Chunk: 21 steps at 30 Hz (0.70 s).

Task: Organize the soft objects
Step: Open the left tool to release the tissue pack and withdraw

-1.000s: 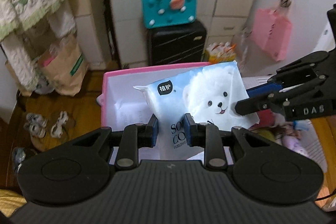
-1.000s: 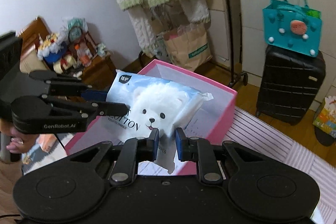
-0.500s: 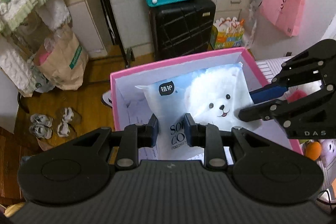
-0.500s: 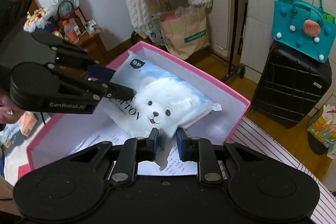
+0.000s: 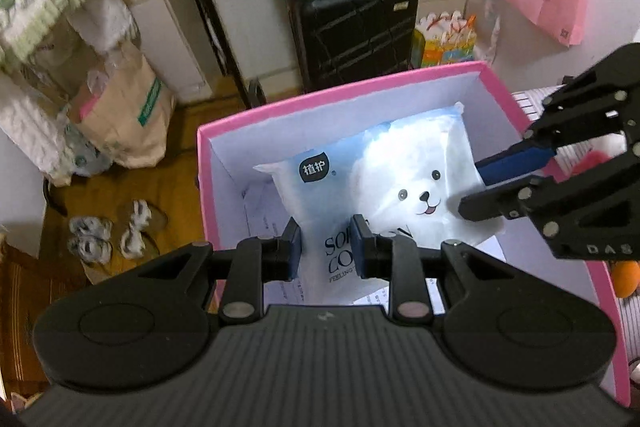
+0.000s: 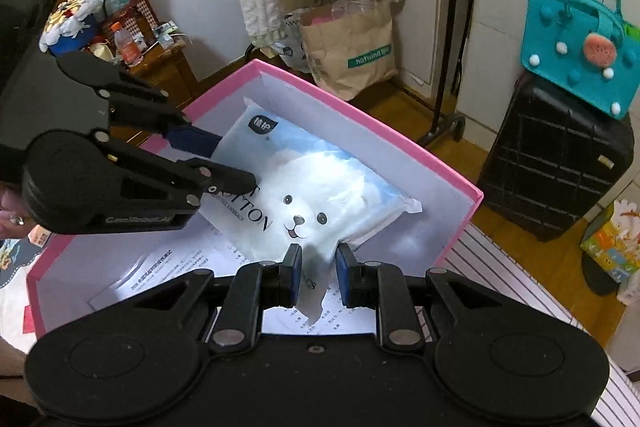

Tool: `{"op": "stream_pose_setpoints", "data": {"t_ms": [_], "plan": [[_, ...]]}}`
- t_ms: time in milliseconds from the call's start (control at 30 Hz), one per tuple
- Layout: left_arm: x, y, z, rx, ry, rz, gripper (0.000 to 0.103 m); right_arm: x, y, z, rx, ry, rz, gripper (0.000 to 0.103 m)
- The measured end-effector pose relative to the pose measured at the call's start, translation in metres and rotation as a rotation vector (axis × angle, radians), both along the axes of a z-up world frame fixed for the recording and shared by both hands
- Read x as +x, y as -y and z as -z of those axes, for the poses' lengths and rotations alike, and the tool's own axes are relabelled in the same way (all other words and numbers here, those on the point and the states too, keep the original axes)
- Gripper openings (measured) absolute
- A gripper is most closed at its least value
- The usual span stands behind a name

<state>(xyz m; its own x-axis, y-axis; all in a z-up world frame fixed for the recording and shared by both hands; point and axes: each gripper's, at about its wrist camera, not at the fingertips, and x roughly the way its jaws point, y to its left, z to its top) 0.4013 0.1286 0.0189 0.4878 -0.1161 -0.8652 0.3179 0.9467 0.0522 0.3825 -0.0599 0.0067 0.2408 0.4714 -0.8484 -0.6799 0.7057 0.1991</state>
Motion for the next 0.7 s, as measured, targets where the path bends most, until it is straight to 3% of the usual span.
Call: {"op": "stream_pose_setpoints", "data": {"t_ms": [100, 200, 367, 433, 700], "plan": [[0.009, 0.003, 0.007, 0.03, -0.008, -0.007, 0.027, 0.005, -0.005, 0.005, -0.023, 0.009, 0.0, 0.023], [0.012, 0.007, 0.013, 0.049, -0.007, -0.009, 0.036, 0.007, -0.008, 0.006, -0.04, 0.031, 0.009, 0.024], [-0.001, 0.011, 0.008, 0.042, 0.043, -0.006, 0.048, 0.003, 0.008, 0.001, 0.018, 0.028, 0.03, 0.024], [-0.011, 0.014, 0.001, 0.045, 0.077, 0.002, 0.049, -0.002, 0.017, -0.003, 0.053, 0.011, 0.039, 0.025], [-0.042, 0.009, -0.032, -0.069, 0.073, 0.005, 0.049, -0.039, 0.05, -0.034, 0.169, -0.025, 0.041, 0.027]]}}
